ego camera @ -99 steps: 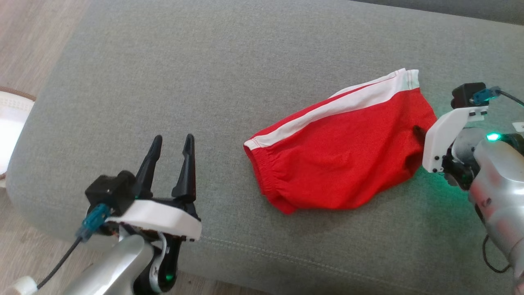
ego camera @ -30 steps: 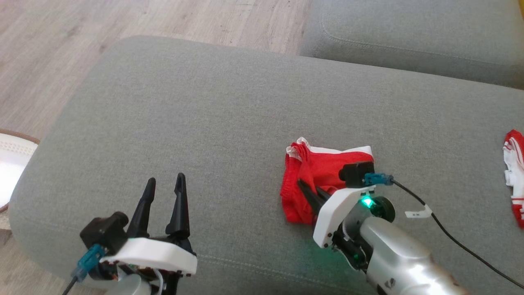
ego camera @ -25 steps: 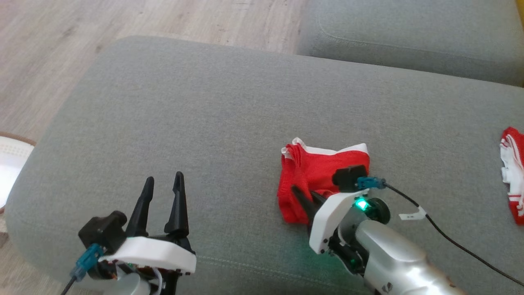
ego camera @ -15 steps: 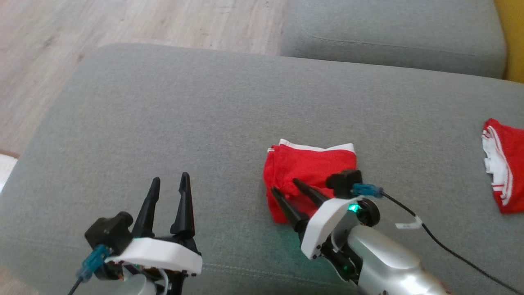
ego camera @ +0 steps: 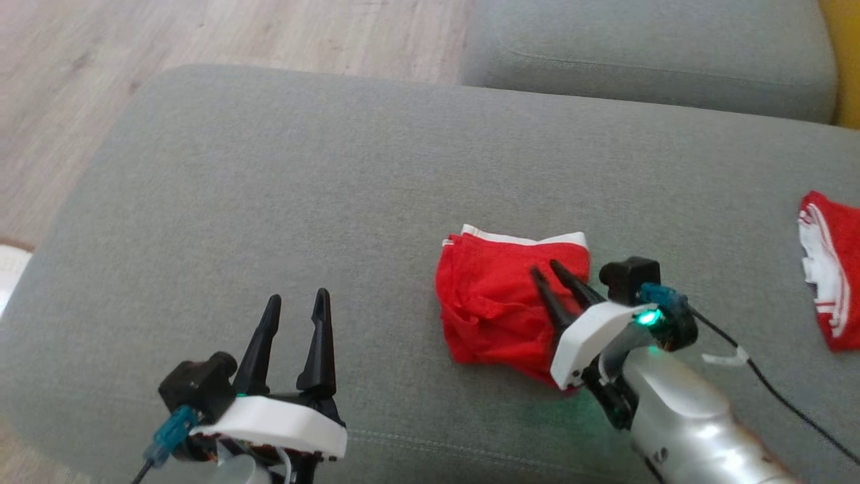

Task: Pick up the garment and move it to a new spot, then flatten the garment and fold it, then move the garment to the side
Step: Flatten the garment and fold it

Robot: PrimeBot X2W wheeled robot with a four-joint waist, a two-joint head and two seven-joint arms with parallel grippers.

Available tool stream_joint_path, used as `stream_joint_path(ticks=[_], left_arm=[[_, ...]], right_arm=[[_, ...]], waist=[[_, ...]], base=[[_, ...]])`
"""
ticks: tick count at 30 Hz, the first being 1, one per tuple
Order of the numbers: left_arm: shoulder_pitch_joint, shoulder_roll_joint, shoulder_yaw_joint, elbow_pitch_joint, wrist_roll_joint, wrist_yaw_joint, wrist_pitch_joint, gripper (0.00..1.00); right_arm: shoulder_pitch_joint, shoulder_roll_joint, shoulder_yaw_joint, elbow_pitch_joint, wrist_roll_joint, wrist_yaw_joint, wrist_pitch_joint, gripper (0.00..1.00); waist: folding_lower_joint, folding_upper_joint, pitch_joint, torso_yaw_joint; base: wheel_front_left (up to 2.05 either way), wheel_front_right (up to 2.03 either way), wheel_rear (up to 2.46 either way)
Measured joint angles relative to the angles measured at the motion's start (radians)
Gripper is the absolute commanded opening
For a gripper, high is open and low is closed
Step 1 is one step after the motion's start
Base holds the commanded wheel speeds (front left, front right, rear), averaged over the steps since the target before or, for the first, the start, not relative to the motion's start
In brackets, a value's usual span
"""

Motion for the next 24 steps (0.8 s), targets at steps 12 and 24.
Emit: stream_joint_path(ticks=[12, 24], left_arm=[[-0.001, 0.0, 0.002, 0.004, 0.003, 0.0, 0.0, 1.0], [-0.001, -0.002, 0.012, 0.005, 0.003, 0.0, 0.0, 1.0]], right_arm=[[-0.062, -0.035, 0.144, 0.063, -0.103, 0.0, 0.175, 0.0], [0.043, -0.058, 0.33, -0.141, 0.024, 0.0, 0.251, 0.0]], waist=[[0.0, 0.0, 0.015, 0.08], [0.0, 0.0, 0.015, 0.069]], base=[[0.0, 0.0, 0.0], [0.0, 0.0, 0.0]])
